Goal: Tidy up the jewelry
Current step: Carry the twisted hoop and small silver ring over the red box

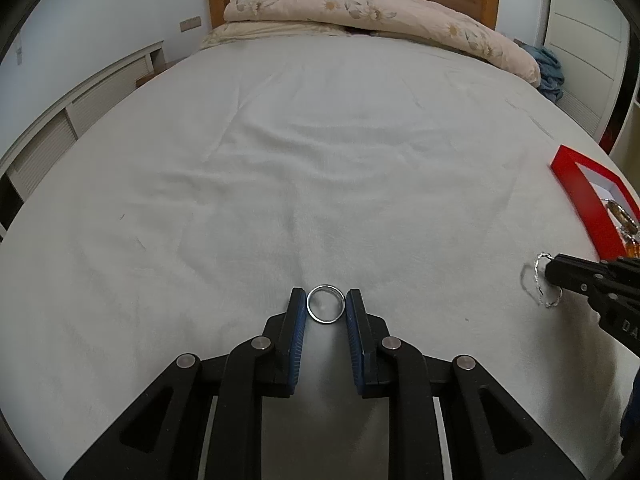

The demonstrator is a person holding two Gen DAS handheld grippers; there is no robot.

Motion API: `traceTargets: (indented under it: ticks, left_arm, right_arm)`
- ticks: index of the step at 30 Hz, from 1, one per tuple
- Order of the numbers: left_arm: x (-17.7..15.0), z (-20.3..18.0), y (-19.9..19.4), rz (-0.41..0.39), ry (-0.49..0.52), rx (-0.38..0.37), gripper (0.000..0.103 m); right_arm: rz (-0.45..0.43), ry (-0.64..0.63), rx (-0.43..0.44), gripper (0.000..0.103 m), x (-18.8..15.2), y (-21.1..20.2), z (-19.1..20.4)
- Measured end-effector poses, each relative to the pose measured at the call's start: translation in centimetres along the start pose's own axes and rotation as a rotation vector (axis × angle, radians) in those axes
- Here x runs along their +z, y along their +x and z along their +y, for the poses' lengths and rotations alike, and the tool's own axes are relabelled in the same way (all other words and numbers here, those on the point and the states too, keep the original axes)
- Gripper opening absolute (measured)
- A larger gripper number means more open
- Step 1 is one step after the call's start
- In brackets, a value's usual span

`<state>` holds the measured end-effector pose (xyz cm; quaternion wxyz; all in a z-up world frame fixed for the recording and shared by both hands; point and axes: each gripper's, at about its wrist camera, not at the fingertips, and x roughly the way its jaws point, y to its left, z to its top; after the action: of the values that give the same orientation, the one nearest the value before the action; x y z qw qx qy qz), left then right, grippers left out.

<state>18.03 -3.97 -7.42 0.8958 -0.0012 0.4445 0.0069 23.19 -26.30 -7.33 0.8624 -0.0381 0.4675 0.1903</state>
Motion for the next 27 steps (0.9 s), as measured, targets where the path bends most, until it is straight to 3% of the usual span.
traceTargets:
  ticks: [27]
  left_arm:
    - [-3.1,-6.2,-15.3,-0.126,0.098,-0.036,0.020]
  right_arm:
    - [-0.163,0.104,-0.012,0.004,-5.4,-18.0,1.4]
